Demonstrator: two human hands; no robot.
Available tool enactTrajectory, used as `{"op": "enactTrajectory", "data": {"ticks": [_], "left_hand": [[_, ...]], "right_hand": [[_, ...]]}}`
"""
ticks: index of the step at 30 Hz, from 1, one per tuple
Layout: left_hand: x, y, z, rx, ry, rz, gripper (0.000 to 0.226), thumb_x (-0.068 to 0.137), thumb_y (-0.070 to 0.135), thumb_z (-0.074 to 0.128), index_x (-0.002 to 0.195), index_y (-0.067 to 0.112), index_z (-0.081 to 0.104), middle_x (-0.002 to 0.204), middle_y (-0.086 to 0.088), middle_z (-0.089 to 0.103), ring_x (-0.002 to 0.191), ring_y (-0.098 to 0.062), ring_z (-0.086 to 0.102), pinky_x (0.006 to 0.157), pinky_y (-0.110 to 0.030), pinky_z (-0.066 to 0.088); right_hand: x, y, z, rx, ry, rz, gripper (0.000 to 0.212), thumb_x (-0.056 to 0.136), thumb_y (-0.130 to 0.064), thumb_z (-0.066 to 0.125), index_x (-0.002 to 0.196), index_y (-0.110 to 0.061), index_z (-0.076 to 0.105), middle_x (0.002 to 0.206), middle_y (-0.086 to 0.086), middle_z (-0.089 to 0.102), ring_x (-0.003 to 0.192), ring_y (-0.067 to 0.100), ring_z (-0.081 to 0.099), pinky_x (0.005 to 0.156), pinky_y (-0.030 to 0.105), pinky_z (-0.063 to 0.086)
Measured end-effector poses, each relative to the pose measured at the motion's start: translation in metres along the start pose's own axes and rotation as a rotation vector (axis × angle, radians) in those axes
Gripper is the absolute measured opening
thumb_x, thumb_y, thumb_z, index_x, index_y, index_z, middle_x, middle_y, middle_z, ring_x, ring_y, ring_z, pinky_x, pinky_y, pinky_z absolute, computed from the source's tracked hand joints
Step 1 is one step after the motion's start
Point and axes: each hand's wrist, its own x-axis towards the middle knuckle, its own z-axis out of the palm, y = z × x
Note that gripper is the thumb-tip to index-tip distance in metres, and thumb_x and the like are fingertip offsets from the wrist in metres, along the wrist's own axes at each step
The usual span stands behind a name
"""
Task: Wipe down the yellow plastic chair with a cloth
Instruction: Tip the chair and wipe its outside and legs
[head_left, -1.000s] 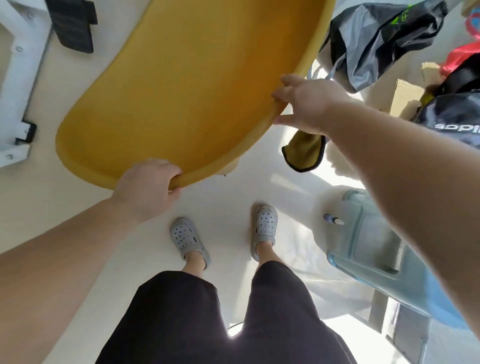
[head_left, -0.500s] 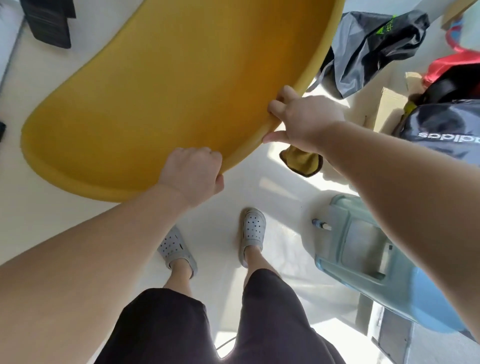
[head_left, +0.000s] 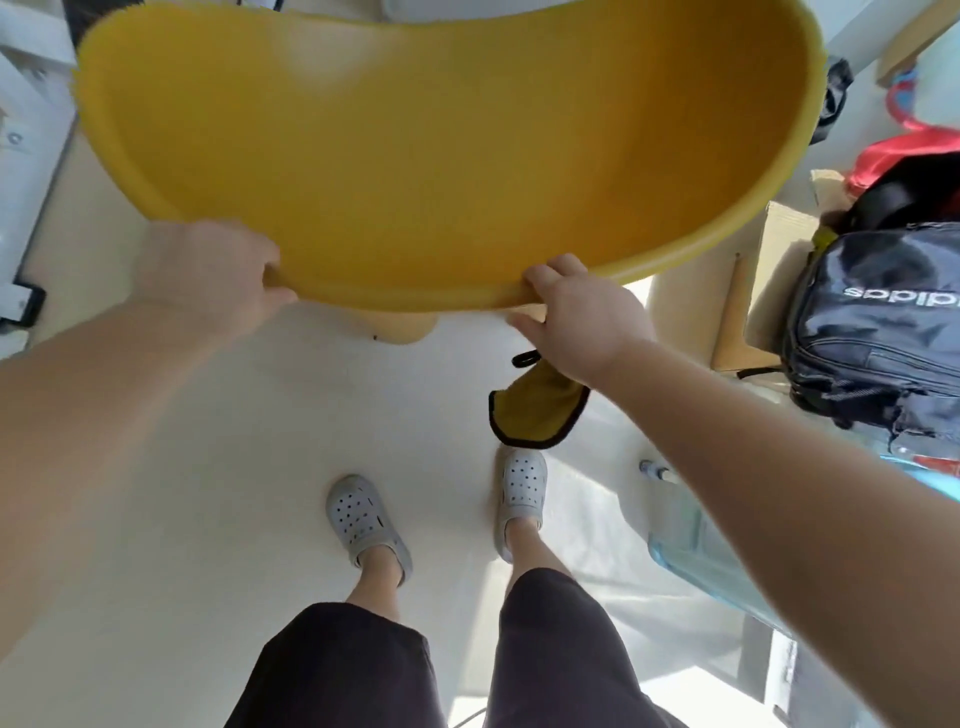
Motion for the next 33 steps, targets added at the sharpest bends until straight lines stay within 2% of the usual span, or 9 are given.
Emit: {"op": "enactTrajectory", "data": {"ticks": [2, 4, 8, 12, 15, 18, 21, 26, 33], "left_hand": [[0.010, 0.006, -0.007, -0.059, 0.026, -0.096, 0.050, 0.080, 0.049, 0.079, 0.118, 0.017, 0.071, 0.107, -0.019, 0.067, 0.105, -0.041, 0.062, 0.084, -0.045, 0.046], [0.010, 0.034, -0.007, -0.177, 0.115, -0.020, 0.056, 0.078, 0.050, 0.081, 0.122, 0.016, 0.071, 0.113, -0.018, 0.068, 0.110, -0.041, 0.059, 0.091, -0.047, 0.049], [0.011, 0.091, 0.007, -0.430, 0.107, 0.084, 0.048, 0.083, 0.046, 0.078, 0.121, 0.017, 0.073, 0.121, -0.012, 0.069, 0.116, -0.037, 0.056, 0.097, -0.044, 0.046], [0.022, 0.092, 0.015, -0.273, 0.161, 0.169, 0.040, 0.084, 0.053, 0.074, 0.095, 0.014, 0.077, 0.093, -0.011, 0.071, 0.095, -0.036, 0.062, 0.073, -0.041, 0.048], [0.031, 0.086, 0.015, -0.169, 0.141, 0.338, 0.041, 0.087, 0.054, 0.067, 0.096, 0.015, 0.077, 0.090, -0.010, 0.071, 0.088, -0.035, 0.065, 0.070, -0.041, 0.048], [0.035, 0.078, 0.018, -0.101, 0.158, 0.421, 0.053, 0.091, 0.058, 0.047, 0.088, 0.013, 0.075, 0.081, -0.009, 0.069, 0.078, -0.034, 0.066, 0.067, -0.040, 0.046], [0.039, 0.055, 0.019, -0.068, 0.203, 0.382, 0.052, 0.089, 0.055, 0.046, 0.089, 0.013, 0.076, 0.081, -0.010, 0.069, 0.078, -0.034, 0.066, 0.070, -0.041, 0.041], [0.064, 0.017, 0.015, -0.065, 0.189, 0.265, 0.036, 0.087, 0.041, 0.074, 0.105, 0.010, 0.077, 0.099, -0.017, 0.074, 0.092, -0.039, 0.068, 0.080, -0.047, 0.045], [0.088, -0.013, 0.040, -0.181, 0.393, 0.233, 0.042, 0.092, 0.045, 0.068, 0.120, 0.013, 0.072, 0.115, -0.014, 0.071, 0.106, -0.039, 0.061, 0.086, -0.049, 0.039]], "right_hand": [[0.008, 0.031, -0.009, -0.026, 0.025, 0.118, 0.054, 0.099, -0.061, 0.049, 0.134, -0.021, 0.055, 0.132, 0.003, 0.051, 0.099, 0.035, 0.064, 0.069, 0.039, 0.049], [0.010, 0.060, -0.014, -0.051, 0.036, 0.188, 0.061, 0.095, -0.068, 0.050, 0.135, -0.023, 0.057, 0.137, 0.002, 0.051, 0.101, 0.035, 0.064, 0.071, 0.040, 0.053], [0.003, 0.081, -0.007, -0.055, 0.050, 0.159, 0.053, 0.095, -0.067, 0.051, 0.125, -0.025, 0.062, 0.130, 0.001, 0.056, 0.092, 0.035, 0.065, 0.071, 0.041, 0.056], [0.002, 0.081, 0.001, -0.103, 0.084, 0.154, 0.047, 0.099, -0.062, 0.048, 0.120, -0.022, 0.062, 0.123, 0.002, 0.057, 0.084, 0.037, 0.064, 0.060, 0.036, 0.044], [0.002, 0.077, 0.002, -0.142, 0.084, 0.155, 0.047, 0.100, -0.061, 0.045, 0.117, -0.020, 0.061, 0.119, 0.003, 0.058, 0.077, 0.036, 0.061, 0.057, 0.034, 0.040], [0.007, 0.073, 0.000, -0.136, 0.068, 0.145, 0.049, 0.100, -0.061, 0.045, 0.116, -0.018, 0.061, 0.115, 0.004, 0.057, 0.068, 0.032, 0.052, 0.055, 0.033, 0.037], [0.018, 0.054, -0.002, -0.097, 0.037, 0.104, 0.051, 0.100, -0.062, 0.044, 0.113, -0.016, 0.059, 0.108, 0.006, 0.052, 0.065, 0.031, 0.046, 0.055, 0.035, 0.034], [0.038, 0.017, 0.000, -0.021, 0.082, 0.126, 0.049, 0.101, -0.061, 0.043, 0.110, -0.015, 0.059, 0.105, 0.008, 0.050, 0.067, 0.032, 0.045, 0.058, 0.038, 0.036], [0.060, -0.007, 0.006, -0.010, 0.234, 0.232, 0.048, 0.098, -0.063, 0.049, 0.101, -0.018, 0.064, 0.096, 0.002, 0.051, 0.071, 0.032, 0.054, 0.056, 0.033, 0.034]]}}
